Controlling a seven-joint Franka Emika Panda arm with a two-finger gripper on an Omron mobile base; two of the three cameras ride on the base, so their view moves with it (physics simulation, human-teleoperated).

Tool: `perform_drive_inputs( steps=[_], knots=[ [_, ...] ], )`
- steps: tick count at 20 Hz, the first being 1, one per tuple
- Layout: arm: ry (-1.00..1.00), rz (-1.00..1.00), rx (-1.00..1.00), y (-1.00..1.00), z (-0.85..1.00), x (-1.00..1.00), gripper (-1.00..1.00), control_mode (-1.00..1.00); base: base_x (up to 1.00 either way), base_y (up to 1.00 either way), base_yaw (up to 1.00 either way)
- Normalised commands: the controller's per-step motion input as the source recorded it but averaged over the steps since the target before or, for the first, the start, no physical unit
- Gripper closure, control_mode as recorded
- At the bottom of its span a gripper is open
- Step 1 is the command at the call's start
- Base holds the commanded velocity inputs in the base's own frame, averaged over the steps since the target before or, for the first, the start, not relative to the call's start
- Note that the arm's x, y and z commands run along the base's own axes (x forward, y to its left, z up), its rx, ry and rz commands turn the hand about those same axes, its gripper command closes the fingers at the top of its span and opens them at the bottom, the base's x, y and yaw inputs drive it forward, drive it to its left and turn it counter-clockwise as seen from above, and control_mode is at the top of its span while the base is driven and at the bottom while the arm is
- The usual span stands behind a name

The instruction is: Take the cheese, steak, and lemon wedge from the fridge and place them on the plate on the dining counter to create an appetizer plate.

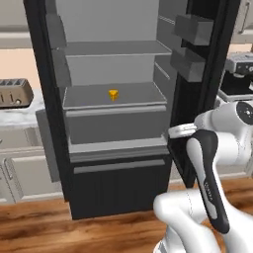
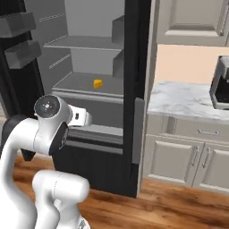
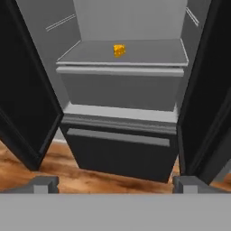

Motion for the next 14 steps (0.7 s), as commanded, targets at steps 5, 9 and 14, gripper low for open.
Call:
perform_drive_inputs(
  steps=[5, 9, 14],
  knots=[
    [0.00, 0.00, 0.00, 0.00, 0.00, 0.00, -1.00, 1.00, 0.56, 0.78, -0.21],
    [0.00, 0.00, 0.00, 0.00, 0.00, 0.00, -1.00, 1.00, 0.51, -0.14, 0.00],
    [0.00, 0.00, 0.00, 0.00, 0.00, 0.00, -1.00, 1.00, 0.78, -0.21, 0.00]
  ],
)
